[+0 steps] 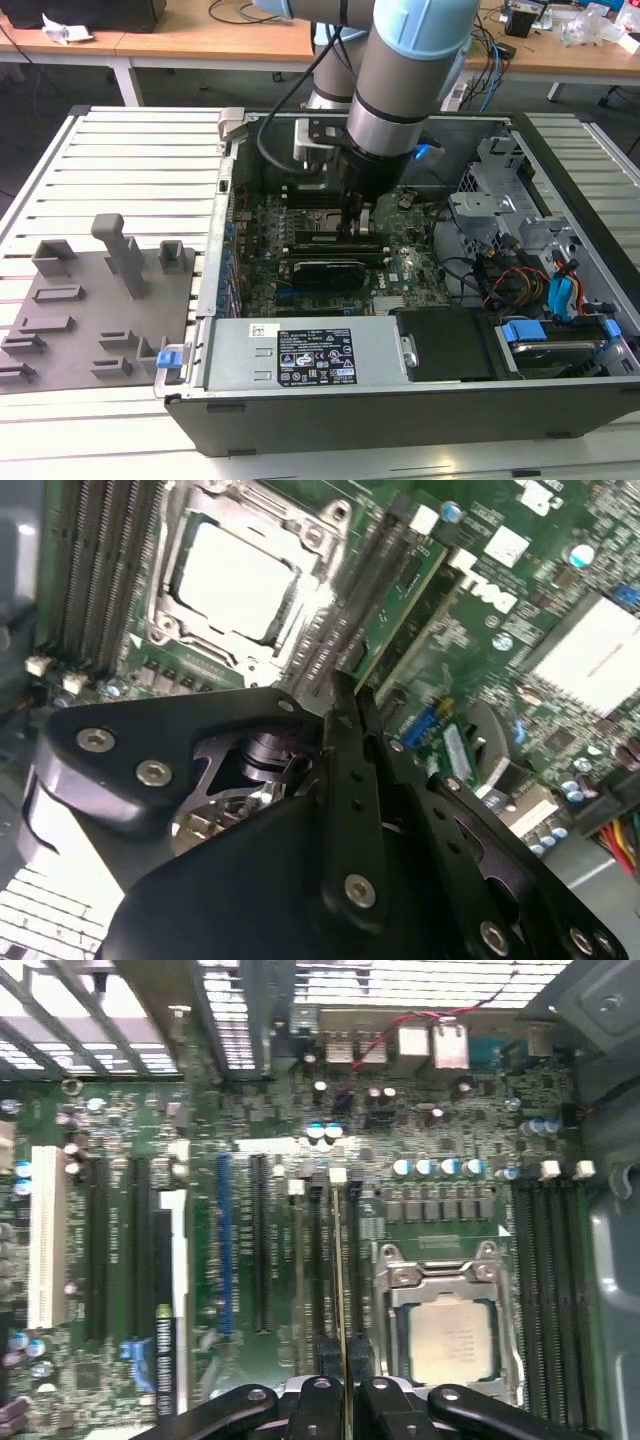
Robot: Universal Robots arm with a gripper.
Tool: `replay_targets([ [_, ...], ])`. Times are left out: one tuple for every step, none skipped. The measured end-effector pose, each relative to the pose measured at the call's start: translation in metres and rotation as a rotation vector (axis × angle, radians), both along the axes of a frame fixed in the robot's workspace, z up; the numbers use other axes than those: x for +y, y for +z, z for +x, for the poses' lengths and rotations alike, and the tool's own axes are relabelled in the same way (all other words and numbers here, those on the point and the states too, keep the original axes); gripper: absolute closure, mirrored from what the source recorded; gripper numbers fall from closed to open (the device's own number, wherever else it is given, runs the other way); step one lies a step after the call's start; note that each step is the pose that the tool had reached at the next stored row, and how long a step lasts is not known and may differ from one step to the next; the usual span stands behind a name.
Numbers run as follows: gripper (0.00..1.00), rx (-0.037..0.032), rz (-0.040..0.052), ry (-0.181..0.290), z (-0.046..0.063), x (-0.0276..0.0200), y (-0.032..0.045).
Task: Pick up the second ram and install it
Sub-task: 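Insert the second ram into the second slot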
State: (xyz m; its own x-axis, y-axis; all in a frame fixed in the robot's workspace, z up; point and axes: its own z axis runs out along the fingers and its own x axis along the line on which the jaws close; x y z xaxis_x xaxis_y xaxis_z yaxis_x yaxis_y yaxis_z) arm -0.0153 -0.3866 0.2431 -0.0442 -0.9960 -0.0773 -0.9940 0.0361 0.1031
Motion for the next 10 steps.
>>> replay_targets([
  [0.86,0.0001,-0.0119,0.000,0.000,0.0020,-0.0003],
  [0.86,0.0001,-0.0379,0.000,0.000,0.0066,-0.0010],
  [0.86,0.0000,-0.0597,0.000,0.000,0.0128,-0.0017],
  [0.86,0.0001,-0.0633,0.000,-0.001,0.0140,-0.0020],
  [0.86,0.0001,-0.0635,0.000,-0.002,0.0140,-0.0023],
  [0.86,0.0001,-0.0635,0.000,-0.003,0.0140,-0.0025],
  [0.86,0.0001,-0.0631,0.000,-0.003,0.0140,-0.0030],
  [0.86,0.0001,-0.0631,0.000,-0.003,0.0139,-0.0034],
  [0.86,0.0001,-0.0630,0.000,-0.003,0.0134,-0.0050],
  [0.86,0.0001,-0.0632,0.000,-0.004,0.0120,-0.0062],
])
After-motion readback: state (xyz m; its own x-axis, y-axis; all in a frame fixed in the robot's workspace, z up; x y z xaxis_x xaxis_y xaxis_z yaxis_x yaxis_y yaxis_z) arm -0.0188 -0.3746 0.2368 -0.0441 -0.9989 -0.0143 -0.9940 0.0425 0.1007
